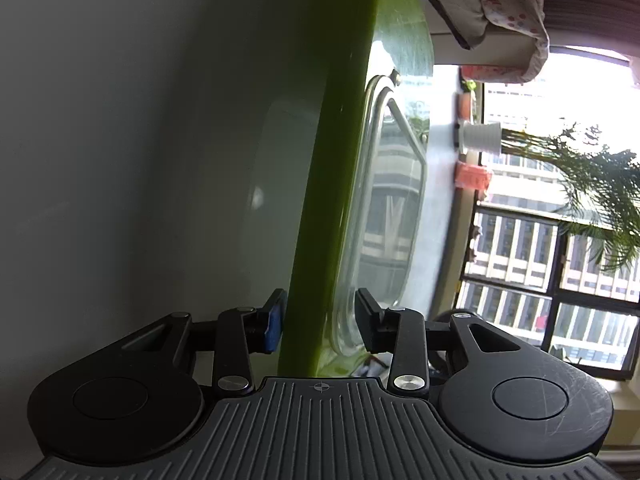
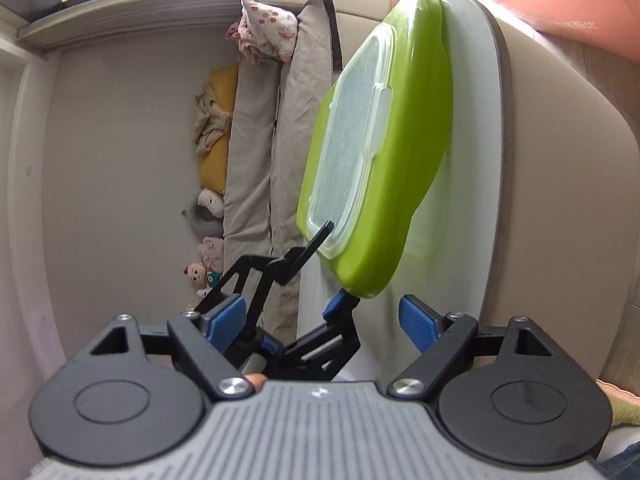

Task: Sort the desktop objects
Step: 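Close the right gripper on the edge of the lime-green lid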

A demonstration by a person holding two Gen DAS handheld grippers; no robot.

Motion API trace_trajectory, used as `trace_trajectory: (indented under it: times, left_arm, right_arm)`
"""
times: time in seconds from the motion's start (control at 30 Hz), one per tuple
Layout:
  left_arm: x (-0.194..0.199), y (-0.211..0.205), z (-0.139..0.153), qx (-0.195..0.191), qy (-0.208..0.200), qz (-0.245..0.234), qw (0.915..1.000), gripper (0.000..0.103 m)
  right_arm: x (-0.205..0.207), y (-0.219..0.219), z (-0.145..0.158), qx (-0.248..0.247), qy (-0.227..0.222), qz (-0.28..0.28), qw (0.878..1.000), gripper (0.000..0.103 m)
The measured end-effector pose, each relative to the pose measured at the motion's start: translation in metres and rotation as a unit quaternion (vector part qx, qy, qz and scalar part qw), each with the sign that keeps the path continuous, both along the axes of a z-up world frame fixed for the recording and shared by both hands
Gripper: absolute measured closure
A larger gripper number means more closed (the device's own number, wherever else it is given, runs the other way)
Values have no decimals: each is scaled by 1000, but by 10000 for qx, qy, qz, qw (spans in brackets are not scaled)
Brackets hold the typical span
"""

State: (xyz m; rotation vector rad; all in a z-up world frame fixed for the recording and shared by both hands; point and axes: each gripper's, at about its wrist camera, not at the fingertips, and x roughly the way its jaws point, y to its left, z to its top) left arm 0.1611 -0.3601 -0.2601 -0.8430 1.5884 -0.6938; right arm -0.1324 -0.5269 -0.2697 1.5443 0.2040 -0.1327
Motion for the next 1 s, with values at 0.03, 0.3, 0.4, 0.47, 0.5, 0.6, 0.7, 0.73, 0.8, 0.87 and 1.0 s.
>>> trace_trajectory:
  times: [0.03,0.3,0.4,0.47,0.5,0.6,0.7,0.73,0.8,0.87,1.0]
  left_arm:
    - [0,4,-1,-40,95,28,9999,63]
    - [4,4,5,-191,133,29,9997,64]
    - [3,3,9,-137,45,-47,9999,59]
    - [3,4,12,-126,-26,-66,9999,55]
    - [3,5,13,-81,-72,-59,9999,51]
    - [2,10,18,80,-249,-85,9996,39]
    - [-7,13,23,298,-492,-238,9981,30]
    - [-10,14,25,387,-582,-296,9971,30]
    - [-19,11,29,645,-741,-506,9939,30]
    - [-32,7,35,992,-1000,-768,9870,30]
    - [-62,-4,54,1737,-1652,-1295,9622,22]
  right_arm:
    - [4,-1,-1,18,33,-71,10000,18]
    - [21,-3,10,-260,413,-621,9969,26]
    - [26,-3,5,-563,887,-530,9931,73]
    - [25,-2,1,-519,857,-542,9935,75]
    - [24,-1,2,-570,847,-542,9933,75]
    - [17,1,5,-600,821,-509,9935,75]
    - [-1,6,8,-530,848,-368,9943,75]
    - [-11,10,8,-511,873,-304,9944,75]
    - [-32,20,9,-521,938,-168,9941,75]
    - [-53,31,5,-419,1044,-35,9936,74]
    - [-82,47,-8,-292,1220,20,9921,73]
